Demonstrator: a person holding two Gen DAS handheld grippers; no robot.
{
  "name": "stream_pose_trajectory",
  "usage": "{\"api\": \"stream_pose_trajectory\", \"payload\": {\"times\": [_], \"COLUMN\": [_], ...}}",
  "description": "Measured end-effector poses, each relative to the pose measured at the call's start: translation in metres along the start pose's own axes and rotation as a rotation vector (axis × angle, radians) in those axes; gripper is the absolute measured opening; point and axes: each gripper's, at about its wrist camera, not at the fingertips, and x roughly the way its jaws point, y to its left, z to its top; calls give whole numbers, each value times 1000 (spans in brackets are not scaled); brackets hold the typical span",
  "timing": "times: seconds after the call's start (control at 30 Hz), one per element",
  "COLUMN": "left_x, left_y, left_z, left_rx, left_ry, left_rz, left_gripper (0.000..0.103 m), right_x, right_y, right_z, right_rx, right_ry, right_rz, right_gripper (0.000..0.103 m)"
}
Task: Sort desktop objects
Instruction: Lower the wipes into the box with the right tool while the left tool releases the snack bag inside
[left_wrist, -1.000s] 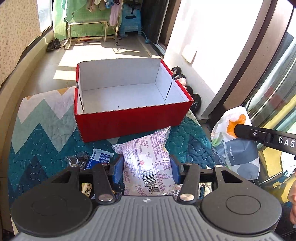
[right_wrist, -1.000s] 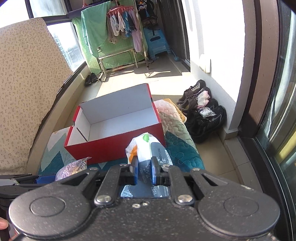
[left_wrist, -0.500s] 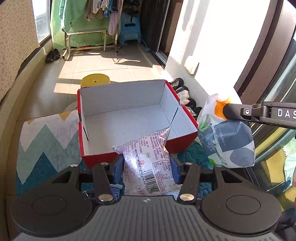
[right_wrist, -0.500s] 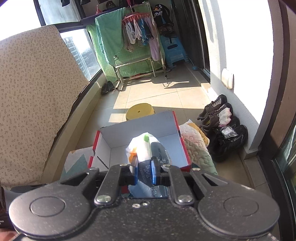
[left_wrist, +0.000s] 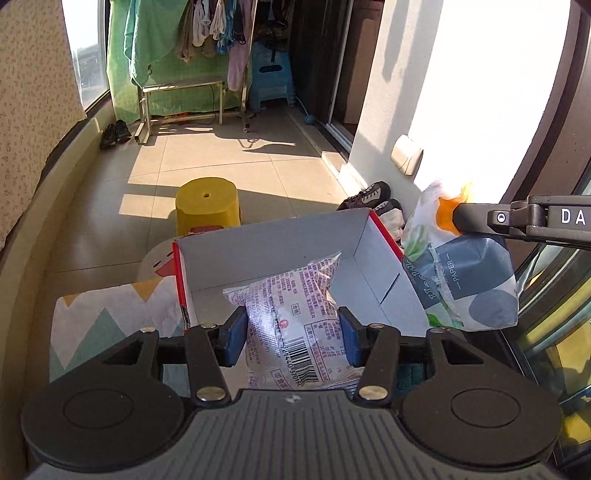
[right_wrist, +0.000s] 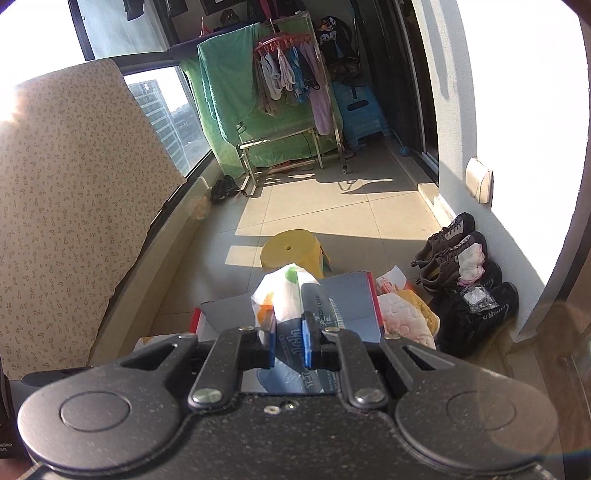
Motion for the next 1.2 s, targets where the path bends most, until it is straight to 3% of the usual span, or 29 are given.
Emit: {"api": "stream_pose_trajectory", "payload": {"times": [0.63,1.2], "left_x": [108,166], "left_y": [7,11], "left_z": [-6,-22], "left_rx": [97,140], "left_ry": [127,271], "left_rz": [39,55], "left_gripper": [50,51], "right_x": [105,153], "right_y": [-9,-24], "right_z": [-28,-52], "right_rx": [20,71], "right_ry": [138,260], "right_rz": [-55,-101], "right_gripper": [13,13]}}
